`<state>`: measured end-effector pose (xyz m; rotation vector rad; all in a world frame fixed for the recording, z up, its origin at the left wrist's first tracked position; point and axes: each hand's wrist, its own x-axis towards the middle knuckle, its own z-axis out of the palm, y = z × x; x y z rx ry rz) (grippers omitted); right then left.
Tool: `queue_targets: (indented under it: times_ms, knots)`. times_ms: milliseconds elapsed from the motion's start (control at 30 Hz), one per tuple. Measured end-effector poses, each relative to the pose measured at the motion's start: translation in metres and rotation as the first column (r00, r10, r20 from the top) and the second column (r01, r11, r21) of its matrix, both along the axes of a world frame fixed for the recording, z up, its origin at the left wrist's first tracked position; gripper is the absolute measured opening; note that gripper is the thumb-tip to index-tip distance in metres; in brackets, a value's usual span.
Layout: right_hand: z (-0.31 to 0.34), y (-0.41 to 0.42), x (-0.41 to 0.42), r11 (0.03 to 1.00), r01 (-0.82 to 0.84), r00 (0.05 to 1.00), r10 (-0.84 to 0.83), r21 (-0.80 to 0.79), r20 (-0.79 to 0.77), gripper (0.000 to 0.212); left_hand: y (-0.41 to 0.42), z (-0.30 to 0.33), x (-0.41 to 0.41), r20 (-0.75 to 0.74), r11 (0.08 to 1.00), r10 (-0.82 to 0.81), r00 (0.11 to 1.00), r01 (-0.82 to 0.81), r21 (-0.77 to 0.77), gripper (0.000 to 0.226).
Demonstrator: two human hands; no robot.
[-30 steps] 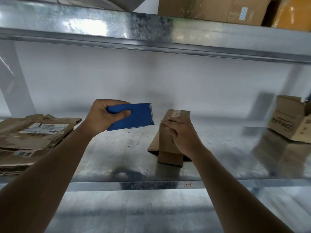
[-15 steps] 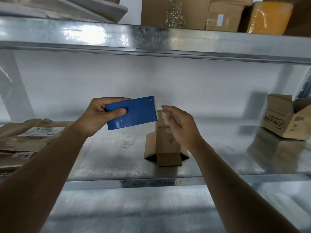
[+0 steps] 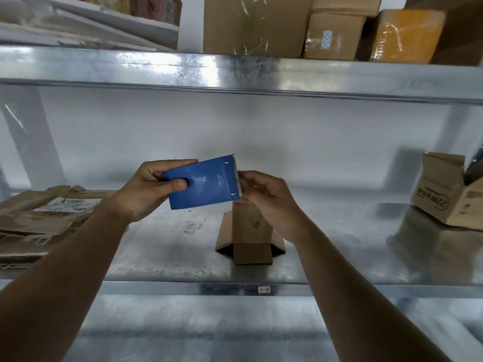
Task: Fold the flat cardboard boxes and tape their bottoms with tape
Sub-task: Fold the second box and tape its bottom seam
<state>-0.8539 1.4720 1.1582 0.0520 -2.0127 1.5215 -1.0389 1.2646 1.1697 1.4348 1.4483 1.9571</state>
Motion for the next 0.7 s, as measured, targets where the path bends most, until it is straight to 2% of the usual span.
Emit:
queue_targets:
  times_ms: [167, 333, 467, 700]
  knots:
    - [0.007, 0.0, 0.004, 0.999, 0.017, 1.0, -0.018, -0.052, -0.016, 0.026, 0.003, 0.001, 0.0, 0.026, 0.999, -0.047, 0.999, 0.047, 0.024, 0.067]
    - [0.009, 0.0, 0.006, 0.984, -0.068, 0.998, 0.065, -0.165, -0.025, 0.024, 0.005, 0.005, 0.0, 0.021, 0.997, -0.078, 0.997, 0.077, 0.017, 0.065]
    - [0.011, 0.0, 0.006, 0.965, -0.125, 0.991, 0.111, -0.229, -0.072, 0.036, 0.007, 0.005, -0.003, 0.026, 0.995, -0.096, 0.995, 0.095, 0.014, 0.066]
    - [0.005, 0.004, 0.008, 0.904, -0.272, 0.962, 0.246, -0.33, -0.119, 0.037, 0.008, 0.005, -0.011, 0.03, 0.992, -0.125, 0.992, 0.125, 0.024, 0.068]
